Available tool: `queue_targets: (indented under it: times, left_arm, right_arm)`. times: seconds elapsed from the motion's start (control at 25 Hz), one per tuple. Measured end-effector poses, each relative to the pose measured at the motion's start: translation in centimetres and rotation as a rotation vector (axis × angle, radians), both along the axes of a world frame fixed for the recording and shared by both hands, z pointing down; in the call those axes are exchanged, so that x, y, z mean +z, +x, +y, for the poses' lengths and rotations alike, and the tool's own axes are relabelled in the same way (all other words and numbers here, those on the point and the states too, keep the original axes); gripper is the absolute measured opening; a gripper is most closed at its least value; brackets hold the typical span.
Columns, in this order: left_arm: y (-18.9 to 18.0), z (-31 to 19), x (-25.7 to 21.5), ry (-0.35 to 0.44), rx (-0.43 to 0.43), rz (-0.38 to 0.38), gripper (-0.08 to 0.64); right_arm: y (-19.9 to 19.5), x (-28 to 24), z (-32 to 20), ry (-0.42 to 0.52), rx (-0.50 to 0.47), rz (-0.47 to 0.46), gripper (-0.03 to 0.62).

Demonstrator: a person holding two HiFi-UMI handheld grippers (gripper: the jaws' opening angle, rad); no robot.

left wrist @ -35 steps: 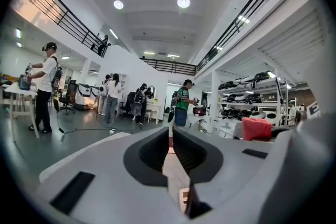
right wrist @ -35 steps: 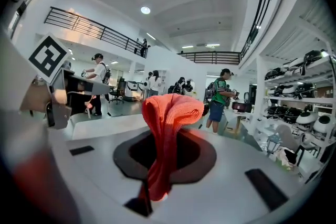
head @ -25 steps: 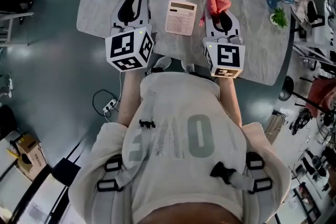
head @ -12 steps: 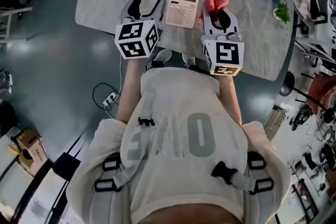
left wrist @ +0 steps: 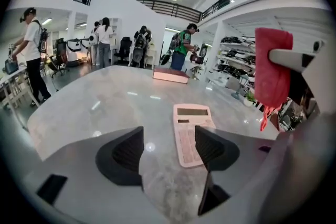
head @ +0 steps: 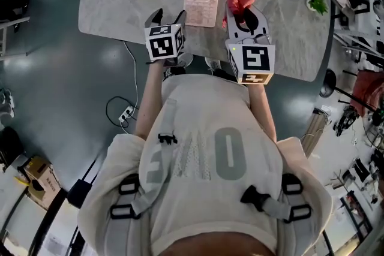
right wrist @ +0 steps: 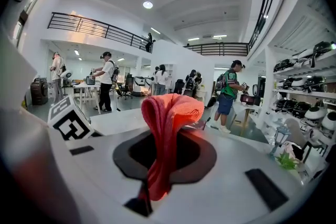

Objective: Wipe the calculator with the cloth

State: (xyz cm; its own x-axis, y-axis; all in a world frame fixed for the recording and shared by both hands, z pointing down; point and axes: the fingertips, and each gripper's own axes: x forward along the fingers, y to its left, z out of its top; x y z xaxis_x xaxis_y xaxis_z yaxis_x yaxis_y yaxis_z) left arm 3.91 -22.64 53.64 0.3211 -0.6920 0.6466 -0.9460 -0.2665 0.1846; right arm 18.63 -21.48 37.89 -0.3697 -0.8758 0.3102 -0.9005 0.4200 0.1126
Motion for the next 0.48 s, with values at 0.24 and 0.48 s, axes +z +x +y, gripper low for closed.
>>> queue_targets:
  times: [0.24, 0.48]
  left_arm:
    - [0.8, 1.5, 3.8, -0.083, 0.073, -0.071, 0.316]
    - [1.1, 2.5, 5.7, -0.136, 0.123, -0.132, 0.327]
  right_arm:
    - [0.3, 1.0, 0.4, -0.03, -0.007, 0.009, 0.057]
    - [0.2, 1.2, 0.8, -0.044, -0.006, 0.014, 0.057]
